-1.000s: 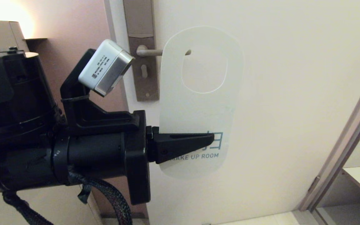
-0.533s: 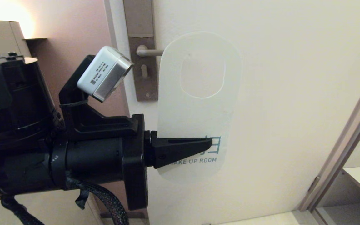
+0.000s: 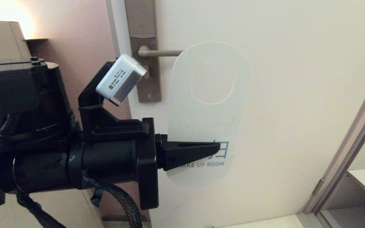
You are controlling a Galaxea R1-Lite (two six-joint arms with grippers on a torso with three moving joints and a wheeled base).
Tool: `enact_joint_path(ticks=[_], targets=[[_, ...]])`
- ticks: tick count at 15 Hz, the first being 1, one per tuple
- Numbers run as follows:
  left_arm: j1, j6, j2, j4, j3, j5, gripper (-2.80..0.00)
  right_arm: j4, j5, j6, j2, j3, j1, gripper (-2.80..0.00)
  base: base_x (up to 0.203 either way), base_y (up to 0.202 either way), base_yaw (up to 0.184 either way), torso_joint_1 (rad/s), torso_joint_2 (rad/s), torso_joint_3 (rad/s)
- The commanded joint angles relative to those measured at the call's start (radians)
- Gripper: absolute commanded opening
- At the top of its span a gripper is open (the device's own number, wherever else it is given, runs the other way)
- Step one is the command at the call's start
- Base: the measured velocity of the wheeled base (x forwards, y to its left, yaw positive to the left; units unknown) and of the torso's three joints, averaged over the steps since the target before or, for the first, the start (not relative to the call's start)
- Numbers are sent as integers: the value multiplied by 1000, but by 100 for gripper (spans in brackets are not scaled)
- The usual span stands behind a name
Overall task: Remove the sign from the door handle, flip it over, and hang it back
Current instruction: Hand it to the other hand
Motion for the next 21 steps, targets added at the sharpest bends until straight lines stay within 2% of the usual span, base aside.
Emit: enact_joint_path(ticks=[1, 6, 9, 12, 16, 19, 21], targets=[[-1, -1, 32, -4, -11, -5, -280, 1, 10, -10, 36, -15, 0, -280, 0, 0, 0, 0, 0, 0], [1, -4, 94, -38, -69, -22, -280, -7, 156, -5, 331, -187, 0, -280, 0, 0, 0, 0, 0, 0], [1, -32, 135, -39, -123, -90, -280, -8, 307, -3, 493, -338, 0, -280, 0, 0, 0, 0, 0, 0], [1, -35, 193, -39, -178, -104, -280, -8, 360, -3, 595, -418, 0, -280, 0, 0, 0, 0, 0, 0], [2, -37, 271, -68, -247, -134, -280, -10, 490, -9, 650, -458, 0, -280, 0, 0, 0, 0, 0, 0], [-16, -38, 304, -76, -272, -137, -280, -9, 536, -10, 714, -512, 6, -280, 0, 0, 0, 0, 0, 0], [-15, -40, 312, -76, -288, -137, -280, -9, 553, -10, 748, -535, 44, -280, 0, 0, 0, 0, 0, 0]])
